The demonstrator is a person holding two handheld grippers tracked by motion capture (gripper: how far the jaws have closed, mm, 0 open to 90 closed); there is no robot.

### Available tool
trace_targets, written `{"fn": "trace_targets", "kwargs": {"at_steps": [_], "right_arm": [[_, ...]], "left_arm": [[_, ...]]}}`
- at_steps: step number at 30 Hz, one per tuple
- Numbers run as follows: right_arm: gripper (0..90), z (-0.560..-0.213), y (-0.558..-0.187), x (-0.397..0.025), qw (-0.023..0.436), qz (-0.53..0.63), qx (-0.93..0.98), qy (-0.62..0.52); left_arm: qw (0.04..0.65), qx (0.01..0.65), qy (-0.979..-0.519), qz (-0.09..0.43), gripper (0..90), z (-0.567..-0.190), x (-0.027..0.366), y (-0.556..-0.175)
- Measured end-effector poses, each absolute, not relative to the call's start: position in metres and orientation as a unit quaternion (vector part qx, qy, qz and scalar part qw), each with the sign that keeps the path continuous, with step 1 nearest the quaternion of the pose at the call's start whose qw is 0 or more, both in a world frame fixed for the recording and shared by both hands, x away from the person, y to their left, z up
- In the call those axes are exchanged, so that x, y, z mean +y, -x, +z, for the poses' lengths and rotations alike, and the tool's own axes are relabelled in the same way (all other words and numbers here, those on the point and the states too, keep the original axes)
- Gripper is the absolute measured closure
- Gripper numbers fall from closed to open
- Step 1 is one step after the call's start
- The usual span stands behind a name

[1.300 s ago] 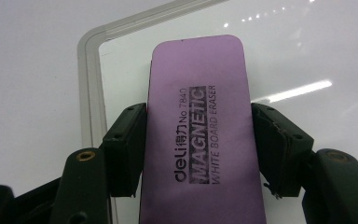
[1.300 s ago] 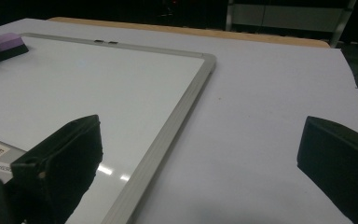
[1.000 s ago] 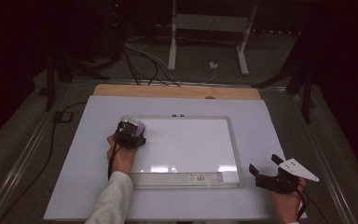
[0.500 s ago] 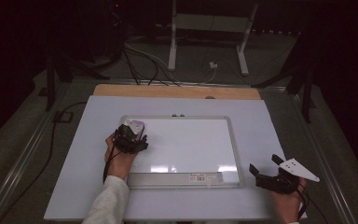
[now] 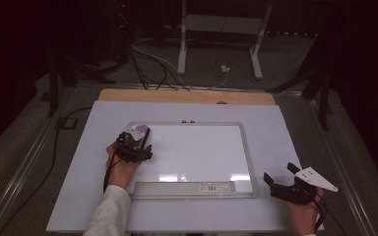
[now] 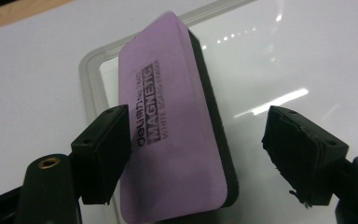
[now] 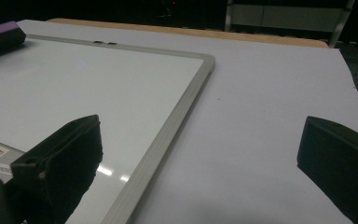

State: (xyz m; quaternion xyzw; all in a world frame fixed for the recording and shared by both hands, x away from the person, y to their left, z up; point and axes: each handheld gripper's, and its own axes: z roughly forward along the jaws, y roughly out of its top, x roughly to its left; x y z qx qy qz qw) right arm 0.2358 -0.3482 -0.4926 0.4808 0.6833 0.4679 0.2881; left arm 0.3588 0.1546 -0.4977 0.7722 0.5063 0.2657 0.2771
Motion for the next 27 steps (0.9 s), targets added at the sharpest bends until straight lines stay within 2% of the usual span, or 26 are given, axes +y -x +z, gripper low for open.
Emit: {"fn": "trace_targets", "kwargs": {"at_steps": [5, 8, 17, 27], "right_arm": [[0.5, -0.493, -0.236, -0.348, 0.288, 0.467, 0.684, -0.48], [0.6, -0.493, -0.236, -0.347, 0.288, 0.468, 0.684, -0.48], [0.6, -0.493, -0.236, -0.347, 0.288, 0.467, 0.686, -0.479], [0.5, -0.493, -0.237, -0.348, 0.288, 0.468, 0.684, -0.48]], "left_arm": [[0.272, 0.51, -0.77, 0.268, 35.8, -0.497, 0.158, -0.353], [0.281, 0.527, -0.766, 0.239, 42.0, -0.501, 0.166, -0.354], [0.279, 0.53, -0.764, 0.239, 48.5, -0.505, 0.169, -0.353], [0.265, 0.579, -0.729, 0.25, 61.7, -0.505, 0.176, -0.364]]}}
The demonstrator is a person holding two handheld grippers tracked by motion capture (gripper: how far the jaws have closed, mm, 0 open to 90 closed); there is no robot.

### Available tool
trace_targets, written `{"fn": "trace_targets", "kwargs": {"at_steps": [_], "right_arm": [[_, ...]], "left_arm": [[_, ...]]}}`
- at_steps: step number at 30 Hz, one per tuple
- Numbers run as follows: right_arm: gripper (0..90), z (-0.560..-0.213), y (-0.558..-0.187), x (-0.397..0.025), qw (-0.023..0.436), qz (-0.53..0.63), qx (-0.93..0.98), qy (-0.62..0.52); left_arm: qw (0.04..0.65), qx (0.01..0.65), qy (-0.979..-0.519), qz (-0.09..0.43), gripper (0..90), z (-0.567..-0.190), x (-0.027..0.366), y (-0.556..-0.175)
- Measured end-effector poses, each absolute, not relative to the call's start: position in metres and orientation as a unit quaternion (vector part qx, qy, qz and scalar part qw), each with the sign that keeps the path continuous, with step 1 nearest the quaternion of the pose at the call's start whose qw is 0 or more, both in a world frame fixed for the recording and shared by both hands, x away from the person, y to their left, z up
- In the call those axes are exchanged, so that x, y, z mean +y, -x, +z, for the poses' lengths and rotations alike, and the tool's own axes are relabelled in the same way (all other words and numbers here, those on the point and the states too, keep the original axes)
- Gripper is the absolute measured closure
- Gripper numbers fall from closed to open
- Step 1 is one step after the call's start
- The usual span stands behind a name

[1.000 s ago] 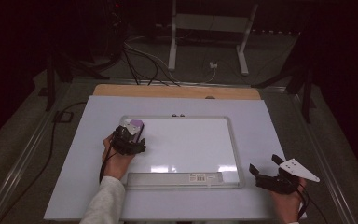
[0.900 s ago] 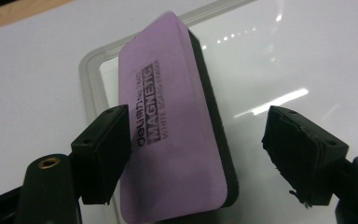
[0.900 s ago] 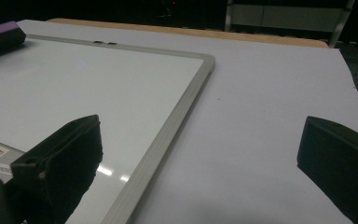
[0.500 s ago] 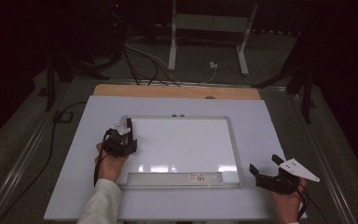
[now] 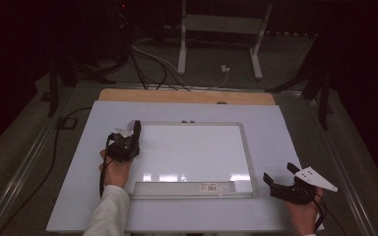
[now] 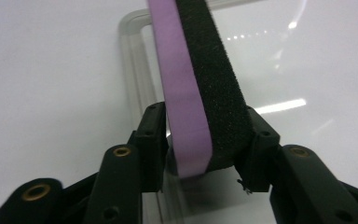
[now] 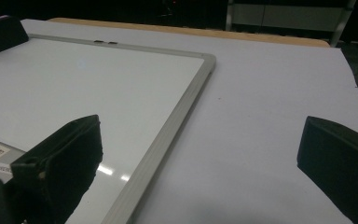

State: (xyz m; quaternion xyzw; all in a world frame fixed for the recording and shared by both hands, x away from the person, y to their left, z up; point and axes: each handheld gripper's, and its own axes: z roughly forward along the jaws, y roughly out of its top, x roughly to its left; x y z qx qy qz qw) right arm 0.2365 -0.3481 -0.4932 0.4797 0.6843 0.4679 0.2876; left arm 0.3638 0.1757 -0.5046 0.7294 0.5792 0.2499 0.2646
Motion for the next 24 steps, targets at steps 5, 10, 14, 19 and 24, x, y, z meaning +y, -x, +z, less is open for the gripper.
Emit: {"fn": "trace_targets", "kwargs": {"at_steps": [5, 10, 14, 19, 24], "right_arm": [[0.5, -0.493, -0.236, -0.347, 0.286, 0.468, 0.685, -0.48], [0.5, -0.493, -0.236, -0.347, 0.287, 0.468, 0.685, -0.479], [0.5, -0.493, -0.236, -0.347, 0.287, 0.469, 0.684, -0.479], [0.5, -0.493, -0.236, -0.348, 0.287, 0.469, 0.683, -0.481], [0.5, -0.493, -0.236, -0.347, 0.287, 0.47, 0.684, -0.48]], "left_arm": [[0.26, 0.595, -0.717, 0.252, 63.3, -0.504, 0.173, -0.368], [0.255, 0.613, -0.703, 0.256, 63.8, -0.504, 0.169, -0.373], [0.254, 0.62, -0.696, 0.257, 63.8, -0.504, 0.168, -0.376], [0.285, 0.621, -0.688, 0.245, 49.0, -0.503, 0.173, -0.374], [0.322, 0.59, -0.694, 0.257, 31.3, -0.491, 0.173, -0.365]]}}
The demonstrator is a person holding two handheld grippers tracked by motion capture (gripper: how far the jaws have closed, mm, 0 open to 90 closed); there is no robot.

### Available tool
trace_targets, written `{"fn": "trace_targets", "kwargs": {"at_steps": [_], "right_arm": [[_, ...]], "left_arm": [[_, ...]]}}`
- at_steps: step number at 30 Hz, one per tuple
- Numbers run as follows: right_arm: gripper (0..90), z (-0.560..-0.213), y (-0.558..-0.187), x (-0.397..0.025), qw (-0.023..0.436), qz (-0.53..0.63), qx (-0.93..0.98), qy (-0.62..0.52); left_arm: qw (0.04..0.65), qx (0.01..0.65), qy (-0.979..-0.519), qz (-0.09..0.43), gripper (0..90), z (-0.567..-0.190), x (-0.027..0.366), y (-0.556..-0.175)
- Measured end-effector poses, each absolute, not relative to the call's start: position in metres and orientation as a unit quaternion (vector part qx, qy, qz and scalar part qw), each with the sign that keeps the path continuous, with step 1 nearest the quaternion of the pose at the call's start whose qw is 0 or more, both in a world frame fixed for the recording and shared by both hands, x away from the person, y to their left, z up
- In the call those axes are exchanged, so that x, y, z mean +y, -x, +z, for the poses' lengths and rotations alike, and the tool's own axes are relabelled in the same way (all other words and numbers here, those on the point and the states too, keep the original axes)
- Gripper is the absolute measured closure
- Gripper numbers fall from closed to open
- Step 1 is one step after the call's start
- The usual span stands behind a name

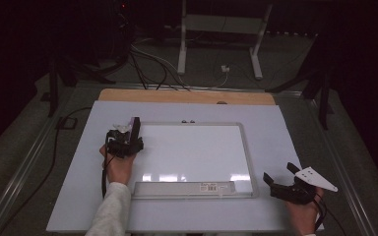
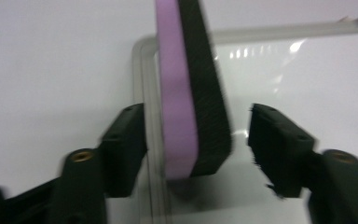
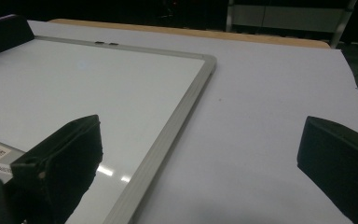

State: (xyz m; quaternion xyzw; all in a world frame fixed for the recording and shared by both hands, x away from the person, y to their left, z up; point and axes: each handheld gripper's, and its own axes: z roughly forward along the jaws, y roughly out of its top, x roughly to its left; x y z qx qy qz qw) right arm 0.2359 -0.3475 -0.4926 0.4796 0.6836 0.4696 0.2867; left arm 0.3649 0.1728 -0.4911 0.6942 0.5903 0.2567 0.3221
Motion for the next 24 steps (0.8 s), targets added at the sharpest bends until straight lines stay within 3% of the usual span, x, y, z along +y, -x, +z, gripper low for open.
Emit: {"fn": "trace_targets", "kwargs": {"at_steps": [11, 24], "right_arm": [[0.5, -0.49, -0.233, -0.345, 0.29, 0.478, 0.683, -0.471], [0.5, -0.486, -0.229, -0.337, 0.292, 0.493, 0.684, -0.45]], "left_arm": [[0.435, 0.506, -0.703, 0.247, 2.2, -0.461, 0.19, -0.324], [0.46, 0.45, -0.701, 0.309, 0.7, -0.466, 0.221, -0.252]]}}
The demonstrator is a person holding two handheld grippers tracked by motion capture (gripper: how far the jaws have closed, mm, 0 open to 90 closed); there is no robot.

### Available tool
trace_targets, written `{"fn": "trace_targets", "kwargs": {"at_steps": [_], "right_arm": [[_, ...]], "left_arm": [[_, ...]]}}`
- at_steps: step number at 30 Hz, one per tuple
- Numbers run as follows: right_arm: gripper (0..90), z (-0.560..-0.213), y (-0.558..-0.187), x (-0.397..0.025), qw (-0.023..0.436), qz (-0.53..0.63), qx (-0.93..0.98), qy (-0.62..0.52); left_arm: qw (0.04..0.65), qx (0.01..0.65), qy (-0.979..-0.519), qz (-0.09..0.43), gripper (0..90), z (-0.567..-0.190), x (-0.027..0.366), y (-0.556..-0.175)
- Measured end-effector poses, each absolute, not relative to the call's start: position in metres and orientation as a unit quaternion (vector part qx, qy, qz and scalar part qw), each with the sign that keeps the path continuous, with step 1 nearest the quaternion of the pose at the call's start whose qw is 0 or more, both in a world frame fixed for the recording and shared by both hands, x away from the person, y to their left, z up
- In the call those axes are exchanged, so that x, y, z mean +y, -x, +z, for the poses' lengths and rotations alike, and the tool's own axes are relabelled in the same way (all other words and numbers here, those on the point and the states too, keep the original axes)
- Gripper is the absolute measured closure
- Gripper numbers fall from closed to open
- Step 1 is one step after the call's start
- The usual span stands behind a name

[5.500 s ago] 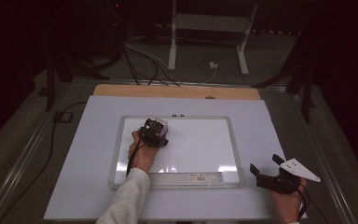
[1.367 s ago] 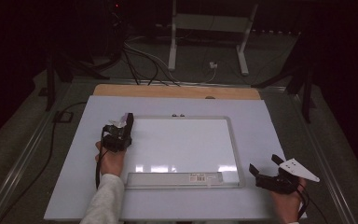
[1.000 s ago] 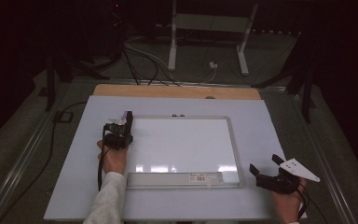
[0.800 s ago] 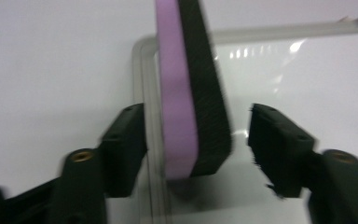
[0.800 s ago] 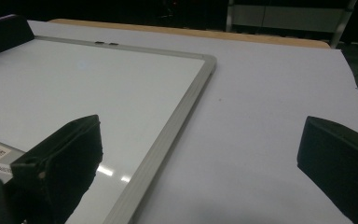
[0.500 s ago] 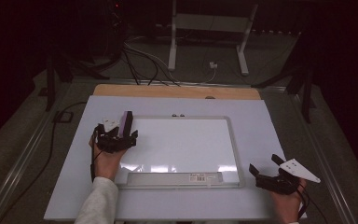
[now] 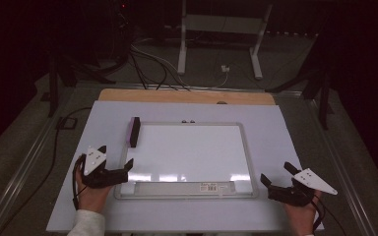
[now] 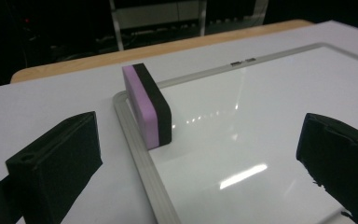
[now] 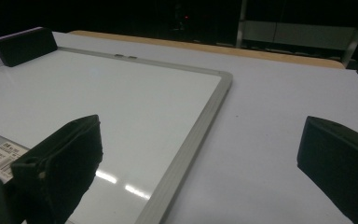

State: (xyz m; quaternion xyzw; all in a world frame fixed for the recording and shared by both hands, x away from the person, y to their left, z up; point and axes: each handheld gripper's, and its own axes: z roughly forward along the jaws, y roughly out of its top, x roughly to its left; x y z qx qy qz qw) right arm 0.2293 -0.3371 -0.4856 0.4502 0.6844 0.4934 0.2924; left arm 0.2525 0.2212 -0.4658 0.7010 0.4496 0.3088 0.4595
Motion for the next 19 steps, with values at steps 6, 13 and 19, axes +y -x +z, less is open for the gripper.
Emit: {"fn": "trace_targets", "kwargs": {"at_steps": [6, 13, 19], "right_arm": [[0.5, -0.484, -0.228, -0.336, 0.295, 0.496, 0.684, -0.446], [0.5, -0.484, -0.228, -0.337, 0.297, 0.498, 0.68, -0.448], [0.5, -0.485, -0.229, -0.338, 0.298, 0.494, 0.681, -0.451]], "left_arm": [[0.464, 0.449, -0.69, 0.327, 0.7, -0.471, 0.233, -0.238], [0.47, 0.462, -0.673, 0.334, 0.7, -0.474, 0.242, -0.234], [0.469, 0.474, -0.664, 0.339, 0.5, -0.474, 0.247, -0.234]]}}
